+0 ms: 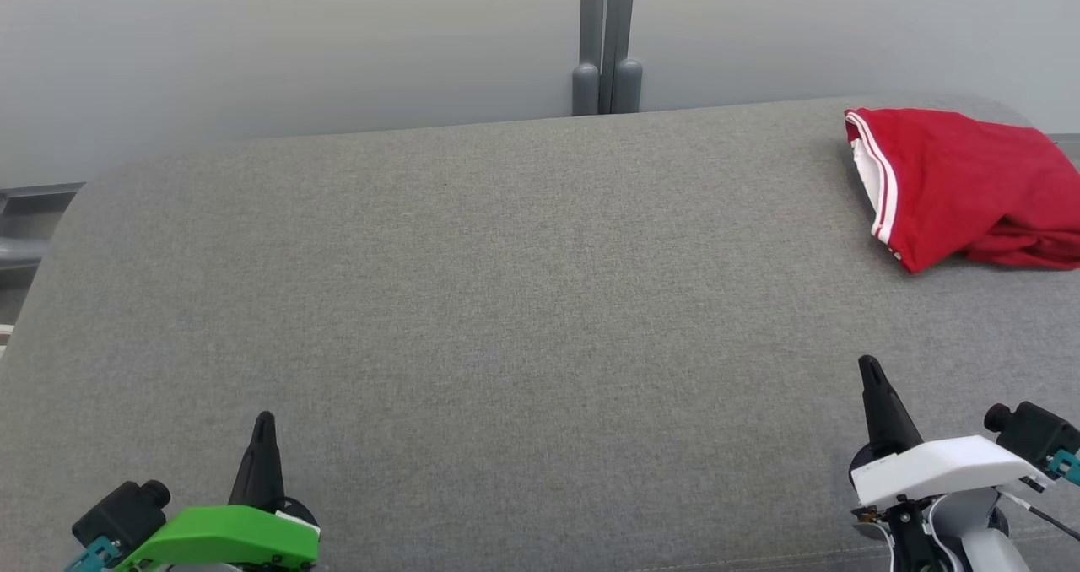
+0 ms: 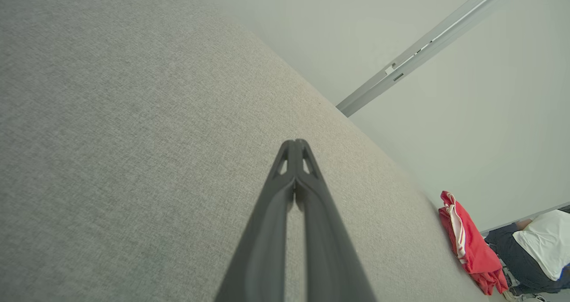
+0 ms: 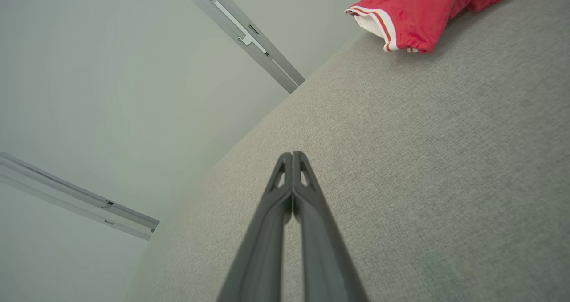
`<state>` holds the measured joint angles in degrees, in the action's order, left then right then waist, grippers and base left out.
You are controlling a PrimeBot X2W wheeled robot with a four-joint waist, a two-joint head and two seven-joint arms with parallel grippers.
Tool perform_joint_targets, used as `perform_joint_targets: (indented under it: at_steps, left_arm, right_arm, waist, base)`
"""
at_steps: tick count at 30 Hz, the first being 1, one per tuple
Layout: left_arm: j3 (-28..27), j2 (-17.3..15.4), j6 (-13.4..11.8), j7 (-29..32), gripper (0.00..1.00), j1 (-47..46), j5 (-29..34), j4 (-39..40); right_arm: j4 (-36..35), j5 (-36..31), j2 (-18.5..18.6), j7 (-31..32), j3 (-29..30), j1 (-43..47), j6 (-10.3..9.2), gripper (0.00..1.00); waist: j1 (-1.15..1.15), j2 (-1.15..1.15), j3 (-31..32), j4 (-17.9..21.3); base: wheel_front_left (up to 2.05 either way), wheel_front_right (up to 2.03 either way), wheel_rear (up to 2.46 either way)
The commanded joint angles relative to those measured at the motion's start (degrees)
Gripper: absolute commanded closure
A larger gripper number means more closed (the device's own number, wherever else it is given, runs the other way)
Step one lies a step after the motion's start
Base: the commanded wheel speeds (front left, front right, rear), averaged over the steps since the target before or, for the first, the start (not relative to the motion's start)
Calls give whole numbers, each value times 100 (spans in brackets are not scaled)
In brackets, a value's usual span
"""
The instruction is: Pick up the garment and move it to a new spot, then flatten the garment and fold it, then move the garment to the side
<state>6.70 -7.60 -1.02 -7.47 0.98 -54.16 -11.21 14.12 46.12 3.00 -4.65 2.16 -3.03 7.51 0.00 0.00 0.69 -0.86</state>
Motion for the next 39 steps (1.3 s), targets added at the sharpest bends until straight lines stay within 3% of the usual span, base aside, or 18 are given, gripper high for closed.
perform_joint_targets:
  at_steps: [1, 39]
  left_arm:
    - [-70, 9, 45, 39, 100, -187, -164, 50]
    - [-442, 244, 484, 536, 100, -588, -2108, -204]
  right_arm:
    - [-56, 195, 49, 48, 45, -160, 0, 100]
    - [-8, 2530, 67, 791, 502, -266, 0, 100]
  waist:
    - [0, 0, -1, 1]
    - [0, 0, -40, 38]
  base:
    - [0, 0, 0]
    - [0, 0, 0]
